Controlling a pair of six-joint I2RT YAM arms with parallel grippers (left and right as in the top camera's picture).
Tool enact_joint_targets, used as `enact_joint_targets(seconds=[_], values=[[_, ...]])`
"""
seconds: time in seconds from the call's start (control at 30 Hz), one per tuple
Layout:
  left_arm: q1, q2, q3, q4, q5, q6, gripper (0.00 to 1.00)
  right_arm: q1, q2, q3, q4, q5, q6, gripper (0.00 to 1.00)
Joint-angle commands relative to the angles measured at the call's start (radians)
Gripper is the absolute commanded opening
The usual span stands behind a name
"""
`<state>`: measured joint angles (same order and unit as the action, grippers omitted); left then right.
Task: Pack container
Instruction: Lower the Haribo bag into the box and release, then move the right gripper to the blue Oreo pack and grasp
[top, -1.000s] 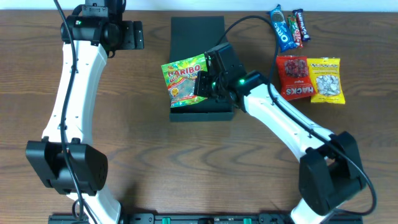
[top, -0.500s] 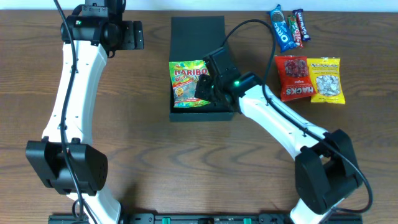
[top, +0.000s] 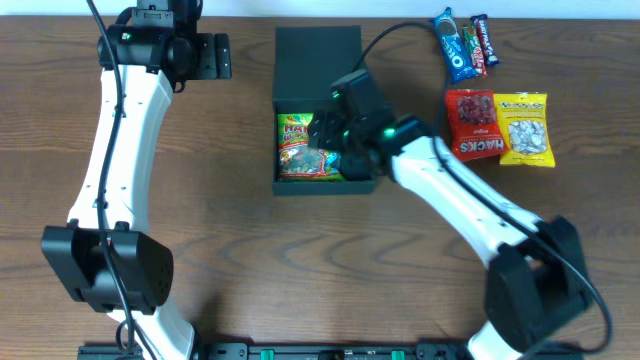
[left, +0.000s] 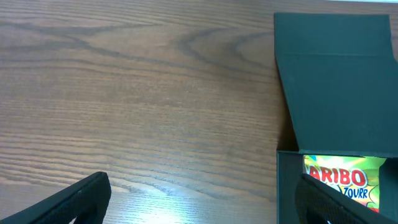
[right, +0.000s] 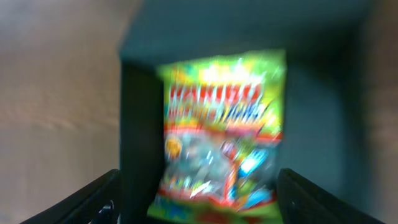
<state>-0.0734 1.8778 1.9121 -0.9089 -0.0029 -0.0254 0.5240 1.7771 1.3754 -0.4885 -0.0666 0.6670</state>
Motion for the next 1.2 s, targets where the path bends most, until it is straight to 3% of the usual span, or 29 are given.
enact_joint_targets(seconds=[0.0, 0.07, 0.13, 0.17, 0.23, 0.57, 0.8, 0.93, 1.17], values=[[0.003, -0.008, 0.024, 0.002, 0.001, 0.003, 0.95, -0.093, -0.118, 0.020, 0.014, 0.143, -0.115, 0.78], [0.003, -0.008, 0.024, 0.002, 0.004, 0.003, 0.95, -0.163, -0.144, 0.019, 0.040, 0.170, -0.217, 0.80], [0.003, -0.008, 0.024, 0.002, 0.004, 0.003, 0.95, -0.226, -0.145, 0.019, 0.080, 0.163, -0.339, 0.87], [0.003, -0.008, 0.023, 0.002, 0.004, 0.003, 0.95, -0.253, -0.140, 0.019, 0.097, 0.164, -0.390, 0.97], [0.002, -0.008, 0.024, 0.001, 0.004, 0.003, 0.95, -0.290, -0.132, 0.019, 0.115, 0.164, -0.436, 0.99], [0.002, -0.008, 0.024, -0.002, 0.056, 0.003, 0.95, -0.367, -0.038, 0.034, 0.201, 0.194, -0.491, 0.99], [0.001, -0.008, 0.023, -0.010, 0.056, 0.003, 0.95, -0.460, 0.261, 0.373, 0.037, 0.190, -0.595, 0.99], [0.001, -0.008, 0.023, -0.009, 0.056, 0.003, 0.95, -0.497, 0.449, 0.576, -0.030, 0.167, -0.695, 0.92], [0.001, -0.008, 0.023, -0.010, 0.056, 0.002, 0.95, -0.561, 0.639, 0.667, 0.029, 0.062, -0.706, 0.85]])
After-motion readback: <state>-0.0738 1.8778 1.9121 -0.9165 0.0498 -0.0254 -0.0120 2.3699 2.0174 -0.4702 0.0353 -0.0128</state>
